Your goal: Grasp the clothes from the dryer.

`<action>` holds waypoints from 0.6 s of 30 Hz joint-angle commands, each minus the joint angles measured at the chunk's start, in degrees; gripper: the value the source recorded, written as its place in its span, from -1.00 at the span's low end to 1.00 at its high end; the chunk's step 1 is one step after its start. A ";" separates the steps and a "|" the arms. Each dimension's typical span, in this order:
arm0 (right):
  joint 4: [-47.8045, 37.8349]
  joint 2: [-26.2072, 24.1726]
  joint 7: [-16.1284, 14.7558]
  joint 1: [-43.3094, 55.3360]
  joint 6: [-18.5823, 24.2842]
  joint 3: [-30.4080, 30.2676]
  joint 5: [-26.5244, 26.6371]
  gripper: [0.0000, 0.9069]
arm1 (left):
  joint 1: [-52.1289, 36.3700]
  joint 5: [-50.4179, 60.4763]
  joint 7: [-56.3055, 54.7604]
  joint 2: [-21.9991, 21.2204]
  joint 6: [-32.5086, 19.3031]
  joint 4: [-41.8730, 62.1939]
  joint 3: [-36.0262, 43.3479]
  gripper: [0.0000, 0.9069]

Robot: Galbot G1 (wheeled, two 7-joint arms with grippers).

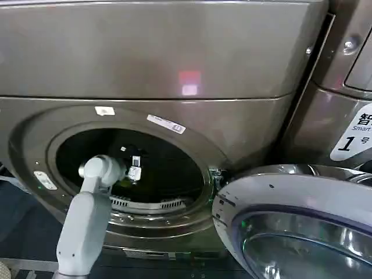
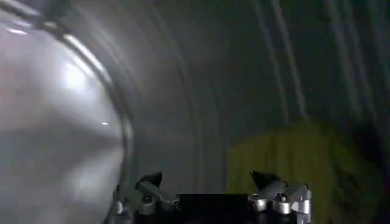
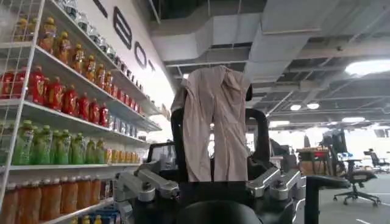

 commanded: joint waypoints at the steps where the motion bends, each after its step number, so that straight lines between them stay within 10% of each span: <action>1: 0.06 -0.08 -0.02 0.06 0.06 -0.06 -0.09 1.00 | -0.77 -2.00 0.93 0.42 1.17 3.95 1.07 1.00; 7: 0.03 -0.03 0.02 0.09 0.15 -0.11 -0.17 1.00 | -0.98 -4.06 0.93 0.27 2.40 5.14 1.23 1.00; 8: 0.03 -0.03 0.00 0.09 0.16 -0.15 -0.16 1.00 | -1.00 -4.76 0.90 0.28 2.74 5.29 1.30 -0.90; 18: -0.29 -0.07 -0.03 0.20 0.30 -0.63 -0.24 1.00 | -1.30 -12.07 0.89 0.59 4.30 6.18 2.21 -1.00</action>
